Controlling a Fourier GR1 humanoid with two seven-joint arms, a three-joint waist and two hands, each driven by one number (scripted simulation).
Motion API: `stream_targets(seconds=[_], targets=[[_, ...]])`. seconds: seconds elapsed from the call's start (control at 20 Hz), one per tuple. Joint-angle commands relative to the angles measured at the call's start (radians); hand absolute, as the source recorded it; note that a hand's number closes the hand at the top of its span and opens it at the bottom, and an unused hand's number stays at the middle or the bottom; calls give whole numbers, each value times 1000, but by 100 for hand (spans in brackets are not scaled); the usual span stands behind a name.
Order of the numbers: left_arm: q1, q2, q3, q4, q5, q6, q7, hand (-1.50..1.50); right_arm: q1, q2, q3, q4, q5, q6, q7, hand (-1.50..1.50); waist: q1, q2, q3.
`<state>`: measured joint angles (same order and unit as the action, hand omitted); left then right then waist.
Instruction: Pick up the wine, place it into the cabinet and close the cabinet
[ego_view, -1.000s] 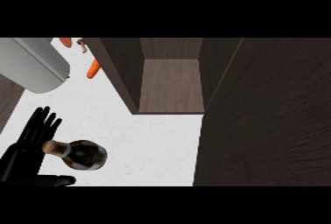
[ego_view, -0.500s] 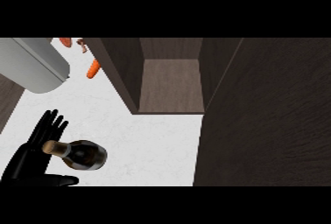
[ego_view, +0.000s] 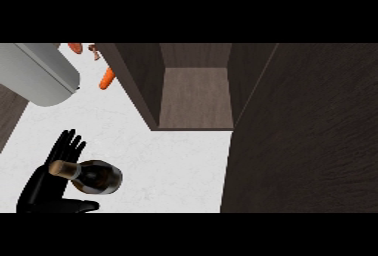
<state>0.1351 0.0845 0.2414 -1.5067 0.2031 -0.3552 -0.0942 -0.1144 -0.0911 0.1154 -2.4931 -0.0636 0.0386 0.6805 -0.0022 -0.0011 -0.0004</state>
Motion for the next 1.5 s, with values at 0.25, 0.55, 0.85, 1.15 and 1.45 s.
stream_targets(seconds=[0.25, 0.55, 0.85, 1.15, 1.45], targets=[[11, -3, -11, 128, -56, -17, -124, -150, 60, -11, -45, -148, -113, 23, 49, -150, -2, 0, 1], [-95, 43, 18, 251, -37, -26, -119, -150, 21, 23, 52, -93, 14, 2, 18, -150, 0, 0, 0], [-110, 21, -4, 315, -57, -33, -190, -150, 43, 3, -5, -190, -70, 4, 105, -150, -5, -1, 0], [-107, 8, -5, 370, -45, -44, -236, -150, 73, 30, 56, -170, -4, 0, 53, -150, -3, 0, 0], [-173, 28, -11, 438, 13, -151, -237, 150, 62, -19, -37, -168, -96, 30, 74, -150, -7, 0, 0]])
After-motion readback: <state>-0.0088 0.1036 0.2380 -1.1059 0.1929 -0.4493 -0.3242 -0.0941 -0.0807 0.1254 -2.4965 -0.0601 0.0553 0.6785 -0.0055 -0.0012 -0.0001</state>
